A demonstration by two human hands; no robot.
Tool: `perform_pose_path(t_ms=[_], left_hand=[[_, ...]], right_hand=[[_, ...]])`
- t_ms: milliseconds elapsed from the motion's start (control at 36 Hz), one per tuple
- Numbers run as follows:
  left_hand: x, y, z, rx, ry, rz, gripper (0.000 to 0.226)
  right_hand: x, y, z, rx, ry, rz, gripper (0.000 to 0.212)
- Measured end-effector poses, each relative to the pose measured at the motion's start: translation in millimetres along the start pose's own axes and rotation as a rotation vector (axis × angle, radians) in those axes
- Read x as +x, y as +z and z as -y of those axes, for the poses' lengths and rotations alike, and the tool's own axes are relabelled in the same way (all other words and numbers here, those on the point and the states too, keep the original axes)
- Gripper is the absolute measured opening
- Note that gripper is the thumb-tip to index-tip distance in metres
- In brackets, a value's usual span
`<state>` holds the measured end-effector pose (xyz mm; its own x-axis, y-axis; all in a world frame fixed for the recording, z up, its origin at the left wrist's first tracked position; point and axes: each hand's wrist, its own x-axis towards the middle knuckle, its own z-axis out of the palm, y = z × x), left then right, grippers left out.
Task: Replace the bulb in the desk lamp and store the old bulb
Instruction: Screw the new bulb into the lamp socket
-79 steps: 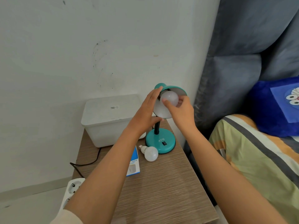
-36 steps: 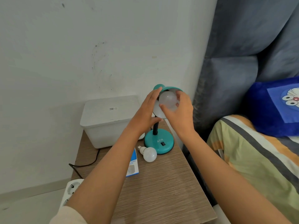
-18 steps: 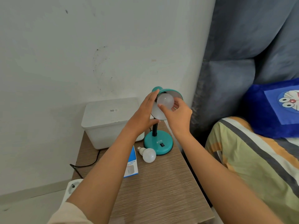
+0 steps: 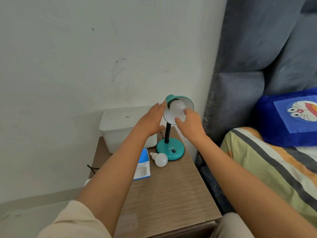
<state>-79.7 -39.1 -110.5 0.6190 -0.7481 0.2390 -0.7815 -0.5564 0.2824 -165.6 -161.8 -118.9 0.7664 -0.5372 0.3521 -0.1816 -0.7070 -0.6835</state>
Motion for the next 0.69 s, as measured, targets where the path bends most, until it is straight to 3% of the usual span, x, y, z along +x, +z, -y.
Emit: perform_pose_path(t_ms=[222, 500, 611, 694], left_hand=[[-48.9, -12.6, 23.9, 0.102, -0.149, 0.096, 0.061], [-92.9, -18.7, 108.5, 0.054, -0.439, 0.156, 0.063], [-92.3, -29.9, 139.8, -0.012, -0.526, 0.113, 0.063], [-84.0, -33.1, 166.3, -0.099, -0.567, 0.056, 0.066]], right_hand=[[-42.1, 19.7, 8.1, -0.094, -0.012, 0.152, 0.030], [-38.2, 84.1, 13.2, -0.113, -0.022, 0.357, 0.030], [-8.3, 102.1, 21.7, -0.133, -0.004, 0.352, 0.049], [20.0, 114.6, 23.7, -0.165, 0.010, 0.300, 0.050]])
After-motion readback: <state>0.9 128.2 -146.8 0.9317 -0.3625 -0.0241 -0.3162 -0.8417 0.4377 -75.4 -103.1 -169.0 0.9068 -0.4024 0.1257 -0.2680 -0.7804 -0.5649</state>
